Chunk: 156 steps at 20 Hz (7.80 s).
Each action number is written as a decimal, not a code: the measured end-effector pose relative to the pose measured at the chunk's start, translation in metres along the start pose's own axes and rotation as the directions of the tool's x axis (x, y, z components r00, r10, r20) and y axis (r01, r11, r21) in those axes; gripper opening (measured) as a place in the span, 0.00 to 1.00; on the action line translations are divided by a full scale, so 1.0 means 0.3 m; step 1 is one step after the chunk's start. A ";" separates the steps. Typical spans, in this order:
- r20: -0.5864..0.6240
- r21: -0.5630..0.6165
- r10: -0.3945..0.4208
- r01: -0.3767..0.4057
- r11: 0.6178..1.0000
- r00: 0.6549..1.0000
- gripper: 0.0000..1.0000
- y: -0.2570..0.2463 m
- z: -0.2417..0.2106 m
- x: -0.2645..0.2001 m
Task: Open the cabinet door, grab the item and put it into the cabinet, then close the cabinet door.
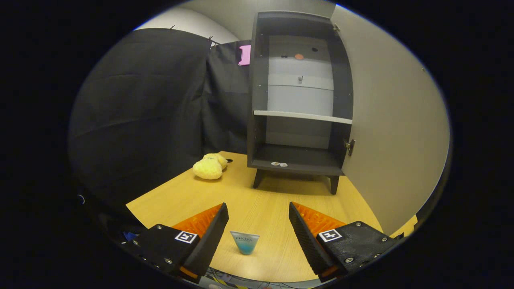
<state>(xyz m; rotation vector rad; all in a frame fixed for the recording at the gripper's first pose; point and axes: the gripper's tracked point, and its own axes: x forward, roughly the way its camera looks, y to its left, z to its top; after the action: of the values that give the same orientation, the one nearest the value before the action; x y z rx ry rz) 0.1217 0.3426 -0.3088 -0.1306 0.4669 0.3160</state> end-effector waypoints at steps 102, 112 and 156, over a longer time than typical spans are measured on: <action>0.330 0.109 -0.159 0.129 0.986 0.931 0.94 -0.506 1.031 0.098; 0.362 0.161 -0.253 0.207 0.965 0.897 0.93 -0.565 0.894 -0.390; 0.312 0.273 -0.619 0.556 0.785 0.720 0.89 -1.156 0.862 -0.594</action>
<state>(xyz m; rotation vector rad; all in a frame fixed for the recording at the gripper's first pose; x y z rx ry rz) 0.1938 0.0180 0.0204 -0.0506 0.0328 -0.3348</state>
